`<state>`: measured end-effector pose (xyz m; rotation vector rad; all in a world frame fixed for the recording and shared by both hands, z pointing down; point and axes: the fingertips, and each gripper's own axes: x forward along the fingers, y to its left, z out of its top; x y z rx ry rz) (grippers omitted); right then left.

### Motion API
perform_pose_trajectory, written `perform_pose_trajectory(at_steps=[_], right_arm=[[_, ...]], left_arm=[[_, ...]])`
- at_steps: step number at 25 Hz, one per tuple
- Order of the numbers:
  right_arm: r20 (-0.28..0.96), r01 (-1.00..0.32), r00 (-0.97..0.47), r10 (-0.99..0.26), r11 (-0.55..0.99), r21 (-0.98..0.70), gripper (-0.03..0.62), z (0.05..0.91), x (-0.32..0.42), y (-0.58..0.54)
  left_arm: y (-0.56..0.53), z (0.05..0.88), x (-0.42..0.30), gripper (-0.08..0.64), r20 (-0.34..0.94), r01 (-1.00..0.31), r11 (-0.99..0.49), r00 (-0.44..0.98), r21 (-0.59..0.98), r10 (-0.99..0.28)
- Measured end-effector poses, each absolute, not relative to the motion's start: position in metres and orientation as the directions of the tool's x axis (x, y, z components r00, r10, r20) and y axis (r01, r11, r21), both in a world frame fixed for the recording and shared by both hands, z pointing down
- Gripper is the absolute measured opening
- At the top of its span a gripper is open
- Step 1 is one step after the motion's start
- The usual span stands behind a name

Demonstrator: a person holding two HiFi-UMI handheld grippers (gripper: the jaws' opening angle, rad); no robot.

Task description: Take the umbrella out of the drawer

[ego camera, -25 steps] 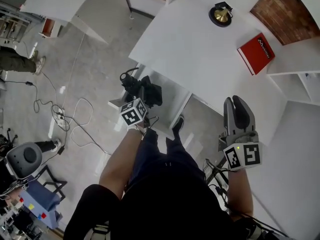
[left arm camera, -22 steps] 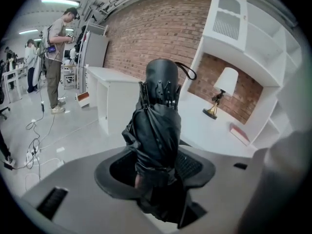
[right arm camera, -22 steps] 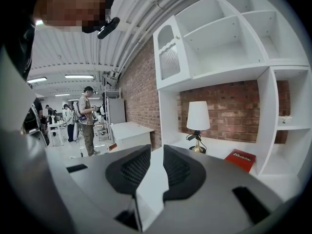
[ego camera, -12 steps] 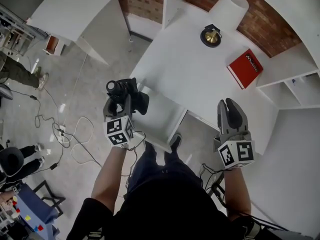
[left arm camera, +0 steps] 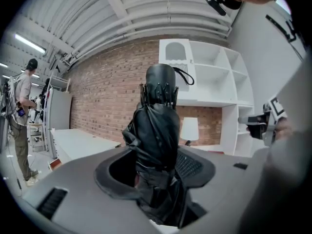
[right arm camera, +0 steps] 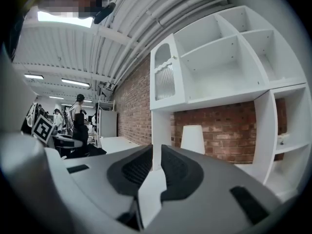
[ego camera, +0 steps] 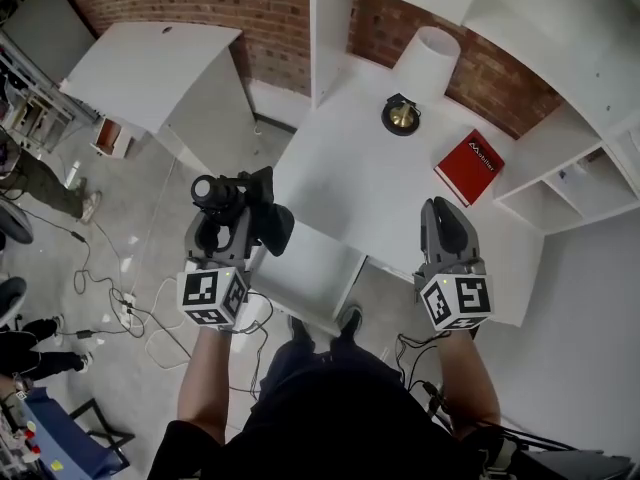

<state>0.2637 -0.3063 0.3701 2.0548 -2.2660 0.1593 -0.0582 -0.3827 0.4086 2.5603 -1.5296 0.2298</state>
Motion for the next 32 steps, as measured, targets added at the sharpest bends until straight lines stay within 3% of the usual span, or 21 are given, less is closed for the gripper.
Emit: perform_pose_trajectory(at_steps=[14,32], right_arm=[[0.027,-0.995,-0.057,-0.998,0.059,0.082,0.028,0.308,0.272,-0.310],[-0.021,-0.992,-0.065,-0.998,0.063,0.110,0.023,0.292,0.288,-0.305]], left_arm=[[-0.369,0.264,-0.030,0.225,-0.051,-0.823,-0.563,0.561,0.072,-0.826],[-0.354,0.234,-0.008,0.225,-0.098,-0.788,-0.609,0.602,0.087,-0.793]])
